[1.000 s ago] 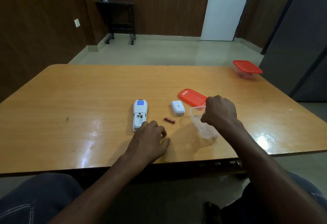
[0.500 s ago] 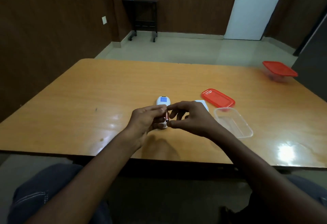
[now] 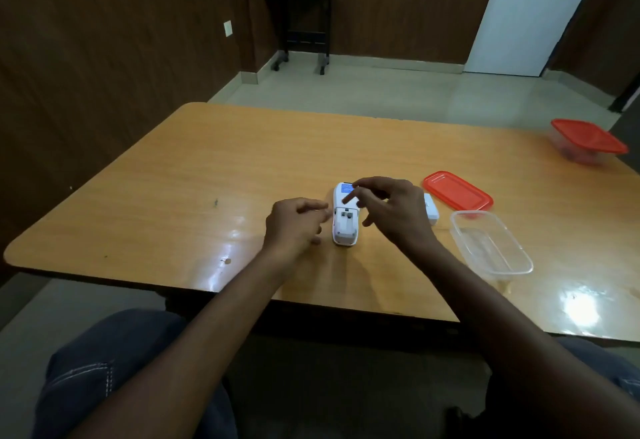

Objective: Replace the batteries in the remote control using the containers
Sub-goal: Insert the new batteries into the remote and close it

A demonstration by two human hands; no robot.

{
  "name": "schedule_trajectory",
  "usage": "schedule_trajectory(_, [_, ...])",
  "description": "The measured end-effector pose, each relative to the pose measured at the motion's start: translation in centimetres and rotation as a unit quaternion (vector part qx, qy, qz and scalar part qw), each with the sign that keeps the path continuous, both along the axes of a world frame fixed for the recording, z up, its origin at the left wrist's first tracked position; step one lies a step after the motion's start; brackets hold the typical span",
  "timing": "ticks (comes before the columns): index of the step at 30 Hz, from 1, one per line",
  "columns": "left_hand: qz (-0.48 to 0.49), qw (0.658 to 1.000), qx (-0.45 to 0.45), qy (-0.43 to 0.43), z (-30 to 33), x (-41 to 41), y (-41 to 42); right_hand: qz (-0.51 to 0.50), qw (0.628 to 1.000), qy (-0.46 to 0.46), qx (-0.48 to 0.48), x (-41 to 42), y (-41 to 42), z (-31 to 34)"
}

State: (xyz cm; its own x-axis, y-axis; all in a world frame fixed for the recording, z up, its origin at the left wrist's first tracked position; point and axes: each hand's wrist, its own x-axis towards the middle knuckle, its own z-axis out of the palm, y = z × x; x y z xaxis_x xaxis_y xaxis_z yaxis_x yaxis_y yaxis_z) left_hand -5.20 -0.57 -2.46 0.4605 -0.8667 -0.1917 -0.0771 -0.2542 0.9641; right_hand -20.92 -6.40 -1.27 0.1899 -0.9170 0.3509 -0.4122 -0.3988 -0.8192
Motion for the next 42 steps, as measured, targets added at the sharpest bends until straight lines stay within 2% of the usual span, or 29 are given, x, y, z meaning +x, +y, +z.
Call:
schedule_trajectory(1, [-0.013, 0.998, 0.007, -0.059, -0.3, -0.1, 0.0, -0.004, 1.000, 0.003, 0.029, -0.1, -0.5, -0.1])
schedule_trajectory(3, [-0.053, 0.990, 0.023, -0.126, -0.6, -0.4, 0.1, -0.010, 0.998, 0.022, 0.050, -0.1, -1.2, -0.6])
schedule_trajectory(7, [-0.110, 0.975, 0.021, -0.190, -1.0, -0.8, 0.3, -0.003, 0.993, 0.115, -0.006, 0.5, -1.8, -1.7])
schedule_trajectory(12, [-0.115, 0.973, 0.009, -0.198, -0.9, -0.8, 0.4, 0.073, 0.969, 0.184, -0.151, 0.4, -1.9, -1.6])
schedule_trajectory(16, [-0.112, 0.976, 0.002, -0.189, -1.1, -0.8, 0.5, 0.162, 0.942, 0.243, -0.162, -0.6, -1.6, -1.0])
schedule_trajectory(18, [-0.110, 0.977, 0.003, -0.182, -1.1, -0.8, 0.5, 0.173, 0.932, 0.275, -0.157, -0.9, -1.1, -0.9])
schedule_trajectory(24, [-0.110, 0.975, 0.013, -0.191, -0.9, -0.9, 0.3, 0.120, 0.942, 0.303, -0.080, -0.3, -1.7, -1.4])
schedule_trajectory(29, [-0.110, 0.973, 0.008, -0.200, -1.0, -1.0, 0.4, 0.122, 0.940, 0.317, -0.030, -0.5, -1.6, -0.5])
schedule_trajectory(31, [-0.109, 0.972, 0.009, -0.208, -1.1, -1.0, 0.4, 0.063, 0.947, 0.313, -0.030, -1.5, -1.8, -0.1])
schedule_trajectory(34, [-0.103, 0.973, 0.015, -0.206, -1.3, -1.0, 0.2, -0.040, 0.916, 0.396, -0.049, -3.1, -2.2, -0.4])
schedule_trajectory(38, [-0.104, 0.972, 0.009, -0.210, -1.4, -0.9, 0.2, -0.028, 0.873, 0.486, 0.006, -3.4, -1.9, -1.0])
schedule_trajectory(40, [-0.104, 0.971, 0.009, -0.213, -1.5, -1.0, 0.2, -0.028, 0.877, 0.480, 0.002, -3.3, -2.0, -1.2])
schedule_trajectory(42, [-0.101, 0.972, 0.011, -0.214, -1.5, -1.1, 0.2, -0.031, 0.904, 0.427, 0.022, -3.2, -2.3, -1.1])
